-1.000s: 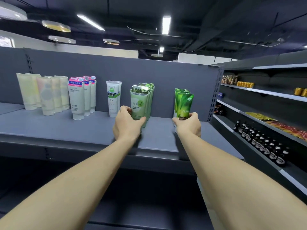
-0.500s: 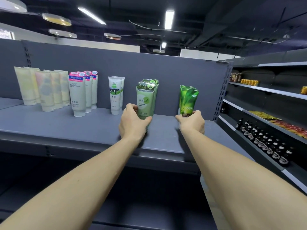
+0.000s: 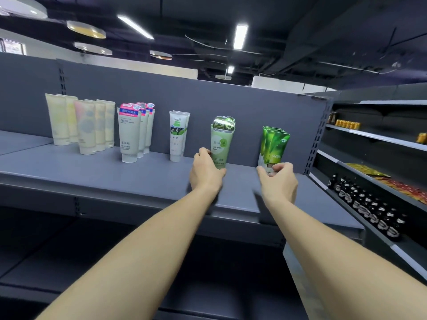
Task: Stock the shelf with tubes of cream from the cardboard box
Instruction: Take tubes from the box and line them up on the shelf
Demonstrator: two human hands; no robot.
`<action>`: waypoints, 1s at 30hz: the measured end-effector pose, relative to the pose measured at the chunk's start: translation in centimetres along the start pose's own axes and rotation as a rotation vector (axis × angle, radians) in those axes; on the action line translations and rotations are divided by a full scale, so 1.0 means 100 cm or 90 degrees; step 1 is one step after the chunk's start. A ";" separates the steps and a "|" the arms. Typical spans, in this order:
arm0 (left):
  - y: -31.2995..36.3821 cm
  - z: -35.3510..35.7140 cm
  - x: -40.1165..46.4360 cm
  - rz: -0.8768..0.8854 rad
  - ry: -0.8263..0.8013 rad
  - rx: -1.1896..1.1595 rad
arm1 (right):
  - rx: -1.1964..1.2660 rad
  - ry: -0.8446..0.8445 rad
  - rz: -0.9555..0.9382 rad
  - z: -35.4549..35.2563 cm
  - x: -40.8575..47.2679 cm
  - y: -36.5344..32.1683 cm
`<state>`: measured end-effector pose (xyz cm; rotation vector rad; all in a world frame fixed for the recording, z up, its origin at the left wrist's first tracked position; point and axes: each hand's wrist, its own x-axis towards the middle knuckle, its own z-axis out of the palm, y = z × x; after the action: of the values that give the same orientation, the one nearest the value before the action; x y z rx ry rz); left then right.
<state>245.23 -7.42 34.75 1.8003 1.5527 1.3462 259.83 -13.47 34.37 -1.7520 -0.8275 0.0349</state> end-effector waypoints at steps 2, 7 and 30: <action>0.000 0.001 0.001 -0.007 -0.003 -0.001 | 0.021 -0.007 -0.034 0.000 -0.012 -0.003; 0.003 0.001 0.002 0.006 -0.012 0.014 | 0.043 -0.030 -0.073 0.004 -0.041 -0.013; -0.059 -0.105 -0.088 0.068 -0.129 0.089 | -0.011 -0.050 -0.072 0.005 -0.159 -0.024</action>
<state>233.93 -16.59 31.30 2.0607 1.4925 1.0828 246.48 -21.40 30.30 -1.7273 -0.9853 0.0218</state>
